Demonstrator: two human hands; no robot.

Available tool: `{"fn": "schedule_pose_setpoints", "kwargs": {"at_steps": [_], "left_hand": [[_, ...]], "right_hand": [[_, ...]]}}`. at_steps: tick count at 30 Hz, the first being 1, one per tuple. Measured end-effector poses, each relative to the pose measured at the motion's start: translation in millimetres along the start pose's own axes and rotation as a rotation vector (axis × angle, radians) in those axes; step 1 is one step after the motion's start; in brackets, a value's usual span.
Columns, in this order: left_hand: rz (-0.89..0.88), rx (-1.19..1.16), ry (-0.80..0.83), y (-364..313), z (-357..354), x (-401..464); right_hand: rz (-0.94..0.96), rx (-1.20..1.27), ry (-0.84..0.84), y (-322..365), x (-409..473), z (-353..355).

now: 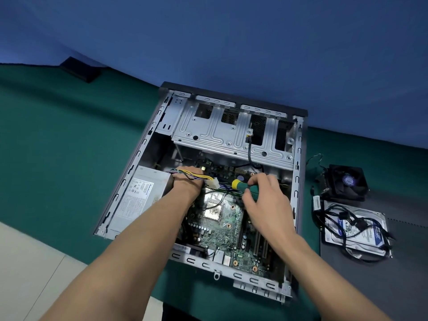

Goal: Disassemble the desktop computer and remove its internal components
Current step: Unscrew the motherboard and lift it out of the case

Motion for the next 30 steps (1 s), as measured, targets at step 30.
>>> {"fn": "schedule_pose_setpoints", "kwargs": {"at_steps": [30], "left_hand": [[-0.036,-0.079,0.032,-1.7,-0.2,-8.7]], "right_hand": [[-0.191,-0.116,0.301,-30.0,-9.9,-52.6]]}}
Point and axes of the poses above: each hand's wrist, its own x-axis towards the middle knuckle, its own z-axis out of the back of the hand, y = z × x, the point moved 8 cm from there along x, towards the middle knuckle, and after that the axes turned 3 degrees about y, right-handed, at the moved point
